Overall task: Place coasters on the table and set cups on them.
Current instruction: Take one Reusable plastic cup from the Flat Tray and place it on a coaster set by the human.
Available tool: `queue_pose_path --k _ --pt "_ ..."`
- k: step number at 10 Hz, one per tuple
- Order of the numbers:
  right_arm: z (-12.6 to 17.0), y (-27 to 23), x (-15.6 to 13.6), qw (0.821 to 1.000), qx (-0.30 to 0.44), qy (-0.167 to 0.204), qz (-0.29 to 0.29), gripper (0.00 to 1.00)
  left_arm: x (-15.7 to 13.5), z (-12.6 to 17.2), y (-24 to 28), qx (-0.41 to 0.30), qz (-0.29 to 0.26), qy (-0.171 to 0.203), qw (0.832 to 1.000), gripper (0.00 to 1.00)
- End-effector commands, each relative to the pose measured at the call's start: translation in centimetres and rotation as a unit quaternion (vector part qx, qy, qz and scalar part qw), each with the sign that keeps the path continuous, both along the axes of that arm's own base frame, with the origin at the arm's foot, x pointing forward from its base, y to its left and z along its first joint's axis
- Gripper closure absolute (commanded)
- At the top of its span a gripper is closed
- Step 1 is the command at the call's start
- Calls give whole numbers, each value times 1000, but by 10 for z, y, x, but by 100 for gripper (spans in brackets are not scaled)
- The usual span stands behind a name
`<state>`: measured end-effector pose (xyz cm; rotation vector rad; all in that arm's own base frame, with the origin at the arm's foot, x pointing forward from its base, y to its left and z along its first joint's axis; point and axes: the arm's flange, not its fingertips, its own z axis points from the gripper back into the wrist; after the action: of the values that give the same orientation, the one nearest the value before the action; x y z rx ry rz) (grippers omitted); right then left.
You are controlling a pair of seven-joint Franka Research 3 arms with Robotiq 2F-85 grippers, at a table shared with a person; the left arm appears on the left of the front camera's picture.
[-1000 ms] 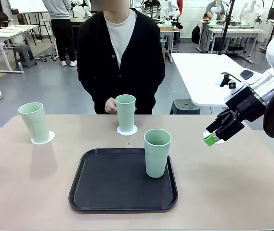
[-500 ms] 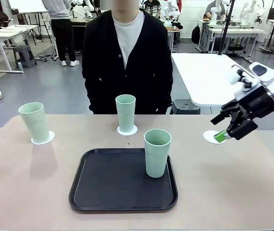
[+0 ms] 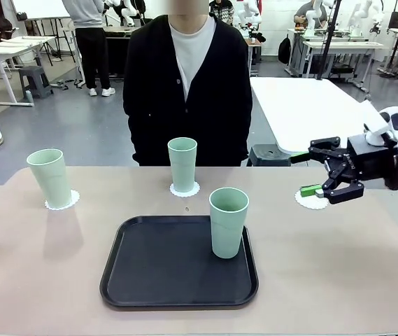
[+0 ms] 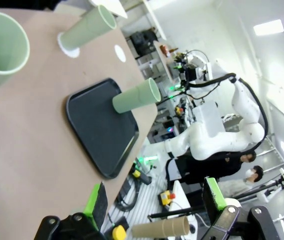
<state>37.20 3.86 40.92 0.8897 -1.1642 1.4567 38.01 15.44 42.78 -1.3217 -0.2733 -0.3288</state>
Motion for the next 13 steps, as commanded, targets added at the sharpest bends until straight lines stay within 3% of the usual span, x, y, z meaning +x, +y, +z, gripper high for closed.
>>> queue_pose_path --k 1,4,7,9,10,13 --pt "-25 4 6 999 -2 35 2 0 1 2 -1 -3 7 -1 1000 0" --pt "-53 25 -5 991 -107 65 -42 0 1 2 -1 -3 7 -1 1000 0" --pt "-72 45 -5 989 -129 72 -6 0 1 2 -1 -3 7 -1 1000 0" --pt "-64 48 -8 984 -141 106 -16 0 1 2 -1 -3 7 -1 1000 0" --pt "-69 47 12 990 -122 65 -8 0 1 2 -1 -3 7 -1 1000 0" --pt "-69 47 12 990 -122 65 -8 0 1 2 -1 -3 7 -1 1000 0"
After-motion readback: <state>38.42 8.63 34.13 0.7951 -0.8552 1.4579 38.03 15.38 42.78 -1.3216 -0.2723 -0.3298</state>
